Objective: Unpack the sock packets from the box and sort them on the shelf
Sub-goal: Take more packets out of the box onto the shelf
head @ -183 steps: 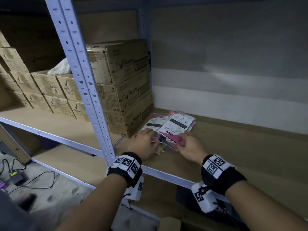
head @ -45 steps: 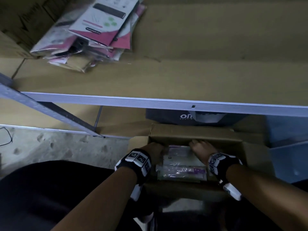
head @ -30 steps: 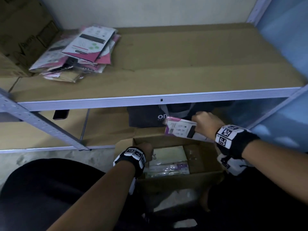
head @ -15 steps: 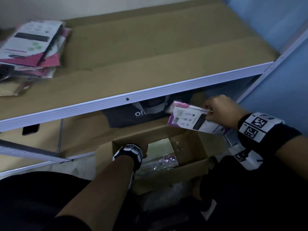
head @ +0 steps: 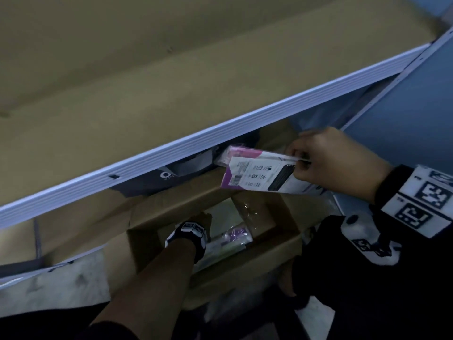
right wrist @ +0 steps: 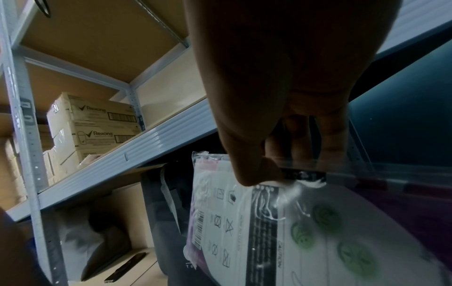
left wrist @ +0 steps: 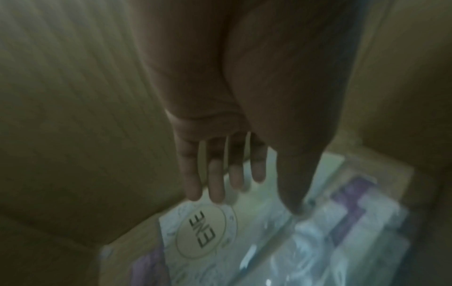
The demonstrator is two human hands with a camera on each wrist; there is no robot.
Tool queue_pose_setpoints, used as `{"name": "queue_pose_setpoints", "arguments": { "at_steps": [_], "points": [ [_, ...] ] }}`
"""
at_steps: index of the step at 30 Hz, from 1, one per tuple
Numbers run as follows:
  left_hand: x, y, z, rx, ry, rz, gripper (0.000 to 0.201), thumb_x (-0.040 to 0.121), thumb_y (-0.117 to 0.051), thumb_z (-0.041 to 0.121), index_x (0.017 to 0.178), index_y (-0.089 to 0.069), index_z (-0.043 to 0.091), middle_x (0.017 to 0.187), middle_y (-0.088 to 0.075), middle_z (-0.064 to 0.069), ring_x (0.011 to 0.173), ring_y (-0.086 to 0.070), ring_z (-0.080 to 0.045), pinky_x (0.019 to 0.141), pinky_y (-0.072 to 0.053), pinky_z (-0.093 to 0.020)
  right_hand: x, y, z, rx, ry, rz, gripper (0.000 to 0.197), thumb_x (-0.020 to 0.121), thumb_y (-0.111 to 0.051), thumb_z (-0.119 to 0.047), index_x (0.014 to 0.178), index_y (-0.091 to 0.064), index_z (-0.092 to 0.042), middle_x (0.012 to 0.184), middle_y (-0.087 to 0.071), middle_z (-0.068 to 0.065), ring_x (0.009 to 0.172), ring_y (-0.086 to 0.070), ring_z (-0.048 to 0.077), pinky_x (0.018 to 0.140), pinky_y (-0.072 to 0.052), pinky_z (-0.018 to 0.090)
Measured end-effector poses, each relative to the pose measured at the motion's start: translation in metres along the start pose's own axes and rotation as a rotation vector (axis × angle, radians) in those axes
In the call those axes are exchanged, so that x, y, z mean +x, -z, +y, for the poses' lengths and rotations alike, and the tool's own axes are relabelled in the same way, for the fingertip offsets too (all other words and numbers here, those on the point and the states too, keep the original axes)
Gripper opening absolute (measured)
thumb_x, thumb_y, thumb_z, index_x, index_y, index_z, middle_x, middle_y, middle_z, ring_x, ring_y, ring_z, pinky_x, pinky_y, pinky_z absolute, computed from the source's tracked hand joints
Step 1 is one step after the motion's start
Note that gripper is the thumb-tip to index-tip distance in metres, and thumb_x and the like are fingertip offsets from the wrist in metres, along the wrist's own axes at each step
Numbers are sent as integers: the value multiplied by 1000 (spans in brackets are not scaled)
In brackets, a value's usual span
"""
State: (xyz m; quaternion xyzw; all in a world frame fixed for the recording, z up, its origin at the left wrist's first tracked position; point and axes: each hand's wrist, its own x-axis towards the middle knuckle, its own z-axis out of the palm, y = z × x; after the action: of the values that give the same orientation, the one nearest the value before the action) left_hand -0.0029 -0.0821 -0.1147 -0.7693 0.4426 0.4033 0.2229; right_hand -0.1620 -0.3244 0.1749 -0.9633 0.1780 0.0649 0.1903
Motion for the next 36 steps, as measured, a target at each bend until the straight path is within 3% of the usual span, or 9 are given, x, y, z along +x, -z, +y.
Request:
{"name": "queue_pose_setpoints", "arguments": {
  "at_steps": [3, 6, 15, 19, 23, 26, 30, 33, 36],
  "points": [
    [7, -12, 5, -32, -3, 16, 98, 82, -66, 45, 152, -1, 27, 161, 1, -1, 147, -12, -30, 116, -22, -52, 2, -4, -4, 17, 10, -19, 17, 70, -58, -9, 79, -68, -18, 77, -61, -3, 68, -58, 19, 63, -53, 39],
    [6, -16, 11, -50, -1, -13, 103, 85, -66, 38, 152, 10, 21, 161, 13, -5, 148, -2, -30, 118, -17, -49, 3, -9, -14, 41, 53, -46, 14, 70, -57, -9, 77, -65, -18, 74, -54, -6, 65, -56, 19, 60, -52, 38],
    [0, 8, 15, -33, -62, -12, 79, 89, -62, 17, 150, -13, 11, 157, -11, -18, 139, -25, -40, 109, -35, -49, 14, -17, -34, 47, 84, -110, 16, 75, -55, -12, 85, -66, -20, 79, -48, -10, 73, -57, 19, 65, -52, 37],
    [-13, 21, 9, -104, -177, 248, 68, 97, -47, 23, 153, -9, 19, 159, -17, -14, 143, -26, -33, 114, -29, -46, 17, -14, -41, 39, 102, -103, 16, 76, -56, -12, 86, -65, -20, 83, -53, -7, 76, -58, 21, 65, -52, 41],
    [-33, 35, 9, -72, -335, 391, 64, 99, -43, 21, 154, -10, 24, 160, -6, -6, 147, -12, -20, 118, -18, -37, 15, -14, -46, 35, 125, -84, 15, 76, -56, -14, 86, -64, -21, 81, -49, -9, 73, -59, 21, 64, -52, 41],
    [-37, 32, 9, -14, -290, 316, 50, 100, -42, 22, 148, -30, 16, 151, -36, -13, 135, -40, -27, 110, -35, -36, 12, -17, -46, 33, 133, -72, 15, 76, -57, -14, 86, -65, -21, 80, -48, -10, 73, -59, 22, 63, -53, 42],
    [-47, 13, 13, 118, -169, 144, 43, 98, -45, 19, 139, -44, 8, 138, -52, -14, 122, -54, -33, 100, -45, -43, 9, -17, -47, 40, 151, -66, 15, 77, -59, -13, 88, -66, -19, 84, -56, -4, 72, -59, 21, 62, -53, 43],
    [-52, 5, 20, 207, -142, 97, 50, 95, -50, 14, 143, -39, 10, 150, -35, -16, 122, -51, -36, 92, -47, -48, 8, -15, -47, 47, 164, -56, 14, 77, -60, -12, 88, -67, -17, 83, -56, -4, 71, -58, 21, 61, -53, 42],
    [-53, 5, 25, 236, -152, 71, 47, 95, -50, 10, 141, -41, 6, 155, -18, -16, 127, -43, -37, 96, -45, -51, 9, -13, -46, 67, 163, -49, 12, 77, -59, -13, 85, -66, -18, 81, -53, -6, 70, -57, 18, 60, -52, 40]
  ]
}}
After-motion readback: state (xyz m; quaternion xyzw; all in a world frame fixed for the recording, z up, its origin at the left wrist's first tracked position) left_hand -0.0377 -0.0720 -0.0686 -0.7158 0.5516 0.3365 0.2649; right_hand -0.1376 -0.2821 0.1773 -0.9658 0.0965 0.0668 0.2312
